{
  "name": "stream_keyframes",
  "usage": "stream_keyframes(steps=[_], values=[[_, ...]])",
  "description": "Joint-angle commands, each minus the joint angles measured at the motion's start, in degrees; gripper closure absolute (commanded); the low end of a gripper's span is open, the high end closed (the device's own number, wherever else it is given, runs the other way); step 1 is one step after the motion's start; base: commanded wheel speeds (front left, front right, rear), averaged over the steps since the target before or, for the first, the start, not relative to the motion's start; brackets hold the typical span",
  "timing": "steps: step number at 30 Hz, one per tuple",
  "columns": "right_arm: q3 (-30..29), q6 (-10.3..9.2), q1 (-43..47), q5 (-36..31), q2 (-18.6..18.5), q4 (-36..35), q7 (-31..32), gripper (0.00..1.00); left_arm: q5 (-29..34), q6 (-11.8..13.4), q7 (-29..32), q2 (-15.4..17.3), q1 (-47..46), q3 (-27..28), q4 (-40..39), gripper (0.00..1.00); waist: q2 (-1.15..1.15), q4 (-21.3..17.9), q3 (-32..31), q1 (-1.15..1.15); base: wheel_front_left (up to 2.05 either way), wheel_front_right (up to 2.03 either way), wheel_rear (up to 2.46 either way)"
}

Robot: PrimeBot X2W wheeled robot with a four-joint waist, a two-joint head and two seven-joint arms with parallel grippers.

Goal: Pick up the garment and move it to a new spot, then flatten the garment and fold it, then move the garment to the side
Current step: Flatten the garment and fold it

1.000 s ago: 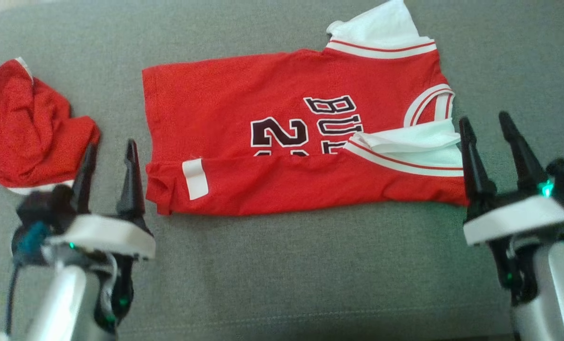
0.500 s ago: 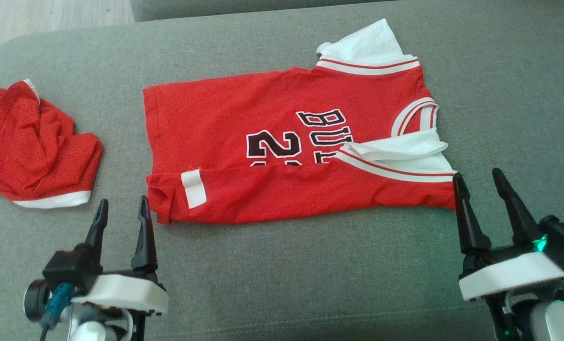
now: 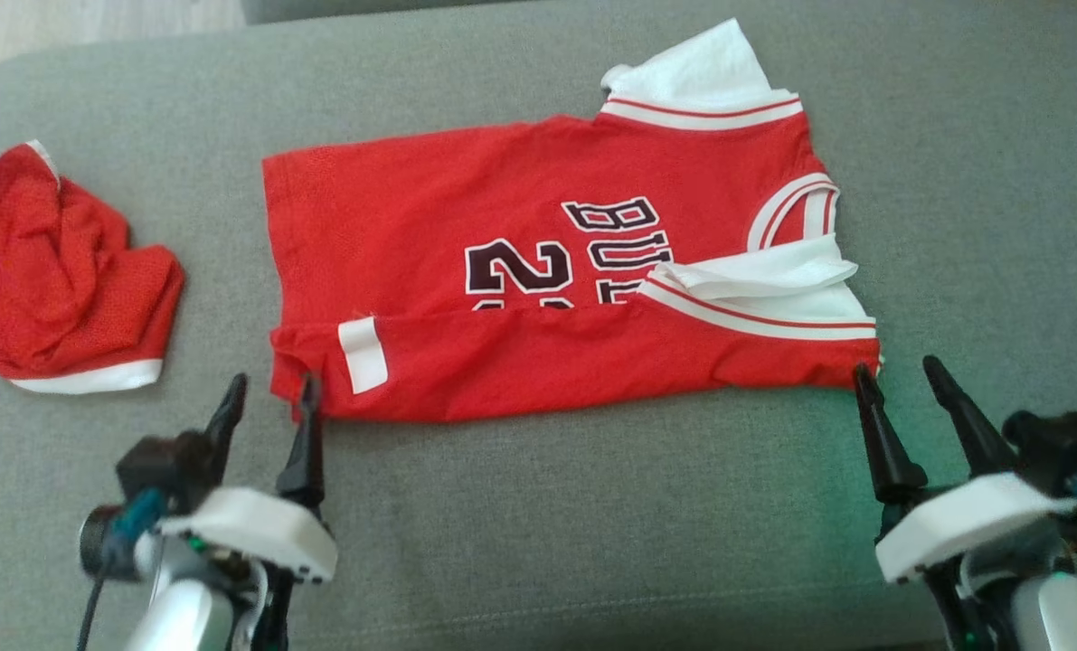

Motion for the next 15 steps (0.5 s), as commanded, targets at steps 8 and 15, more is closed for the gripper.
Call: stream_keyframes(steps=[8,15], values=[[-0.6,-0.04,-8.8,3.0,-3.8,6.4,6.2,0.00,-3.5,-3.2,6.8,0.5,-9.5,0.9,6.7,0.00,0.00,0.3,4.3,0.00,0.00,0.00,0.00],[0.9,-0.04,-14.0,6.4,-4.7,12.9,13.7,0.00,-6.7,-3.8,12.8,0.0,-12.1,1.0,11.9,0.00,0.00,0.7,6.4,0.00,0.00,0.00,0.00]])
